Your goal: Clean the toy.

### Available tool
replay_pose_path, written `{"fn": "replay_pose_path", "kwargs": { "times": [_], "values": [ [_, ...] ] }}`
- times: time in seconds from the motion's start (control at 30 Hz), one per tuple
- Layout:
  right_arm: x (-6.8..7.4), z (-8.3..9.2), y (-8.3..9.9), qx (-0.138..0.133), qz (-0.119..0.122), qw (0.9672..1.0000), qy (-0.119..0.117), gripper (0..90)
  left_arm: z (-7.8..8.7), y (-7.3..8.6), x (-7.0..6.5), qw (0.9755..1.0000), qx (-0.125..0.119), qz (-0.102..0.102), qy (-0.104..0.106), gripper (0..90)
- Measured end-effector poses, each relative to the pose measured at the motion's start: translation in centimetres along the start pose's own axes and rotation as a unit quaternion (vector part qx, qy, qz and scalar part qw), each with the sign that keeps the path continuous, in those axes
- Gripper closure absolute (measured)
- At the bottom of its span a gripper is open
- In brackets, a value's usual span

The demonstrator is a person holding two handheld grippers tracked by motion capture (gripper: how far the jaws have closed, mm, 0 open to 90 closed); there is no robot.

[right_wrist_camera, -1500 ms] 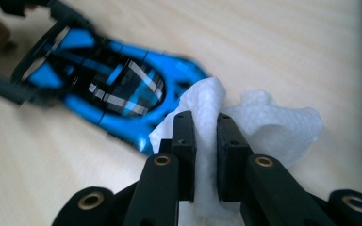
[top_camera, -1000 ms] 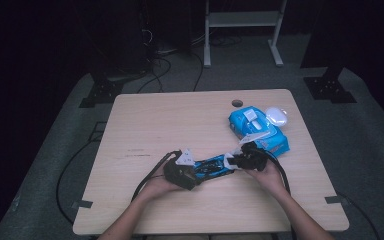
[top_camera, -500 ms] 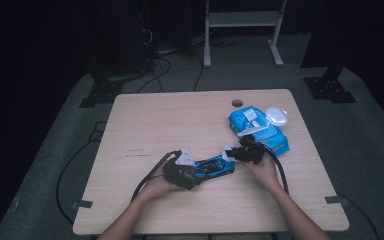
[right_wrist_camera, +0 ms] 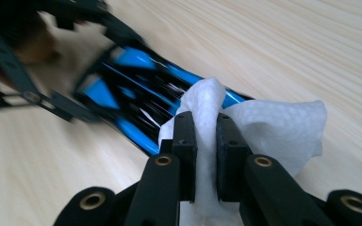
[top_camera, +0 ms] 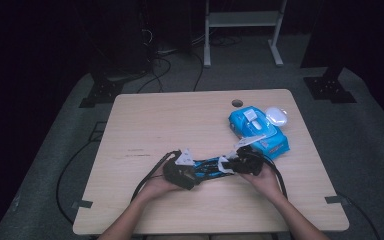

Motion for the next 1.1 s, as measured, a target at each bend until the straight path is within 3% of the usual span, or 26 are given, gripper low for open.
{"fn": "replay_pose_path", "kwargs": {
  "times": [0.07,0.1,0.13,0.2,0.23,0.3,0.43,0.5,0.57,0.63,0.73,0.8,0.9,0.97,1.0,1.1],
  "values": [
    [0.9,-0.7,-0.6,0.001,0.011,0.9999,-0.007,80.4,0.0,0.0,0.1,1.0000,0.001,-0.001,0.000,24.4],
    [1.5,-1.4,-1.2,0.005,0.030,0.9995,0.001,80.5,0.0,0.1,0.1,1.0000,0.003,0.003,-0.001,23.7],
    [1.5,-1.4,-1.2,0.005,0.030,0.9995,0.001,80.5,0.0,0.1,0.2,1.0000,0.000,0.005,-0.001,23.7],
    [2.4,-1.9,-1.6,-0.002,0.026,0.9994,-0.023,80.8,0.0,0.1,0.2,1.0000,0.000,0.004,-0.002,23.8],
    [3.2,-2.7,-1.8,0.004,0.041,0.9988,-0.027,80.8,0.0,0.1,0.1,1.0000,0.001,0.004,-0.003,23.8],
    [3.6,-3.2,-1.9,0.008,0.041,0.9985,-0.036,80.8,0.0,0.0,0.1,1.0000,-0.001,0.005,-0.002,23.8],
    [5.8,-5.8,-2.7,0.012,0.043,0.9953,-0.086,80.8,-0.1,0.0,0.0,1.0000,0.000,0.003,-0.002,23.9],
    [6.5,-6.9,-3.1,0.021,0.049,0.9946,-0.089,80.7,0.0,0.0,0.0,1.0000,0.001,0.003,-0.002,23.9],
    [6.6,-7.4,-3.6,0.018,0.060,0.9947,-0.081,80.6,0.0,0.0,0.0,1.0000,0.000,0.005,0.000,24.0],
    [5.9,-7.5,-4.3,0.004,0.049,0.9957,-0.079,80.7,-0.1,0.0,0.0,1.0000,-0.001,0.007,0.001,24.0],
    [4.3,-7.3,-4.9,-0.007,0.032,0.9979,-0.056,80.8,-0.1,0.0,0.1,1.0000,-0.002,0.005,0.000,24.0],
    [4.0,-7.6,-5.0,-0.014,0.009,0.9977,-0.066,80.9,-0.1,0.0,0.0,1.0000,-0.002,0.006,0.001,24.0],
    [4.8,-8.0,-4.7,0.000,0.018,0.9969,-0.077,80.8,-0.1,0.0,0.1,1.0000,-0.002,0.004,0.001,24.1],
    [4.7,-7.8,-4.9,0.009,0.029,0.9973,-0.067,80.7,-0.1,0.0,0.0,1.0000,0.000,0.006,0.000,24.1],
    [3.9,-7.4,-5.2,0.003,0.029,0.9987,-0.043,80.7,-0.1,0.0,0.0,1.0000,0.000,0.006,0.000,24.2],
    [2.9,-6.8,-5.1,-0.004,0.019,0.9993,-0.032,80.7,-0.1,0.0,0.1,1.0000,-0.001,0.005,-0.001,24.1]
  ]
}}
Point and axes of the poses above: each handheld gripper's, and its own axes: z roughly backward along the jaws, y roughly out of its underside, x roughly to its left, the point moved 10 cm from there along -z, roughly forward along the jaws, and after that the axes turned 14 degrees about -y, right-handed, at the moved point
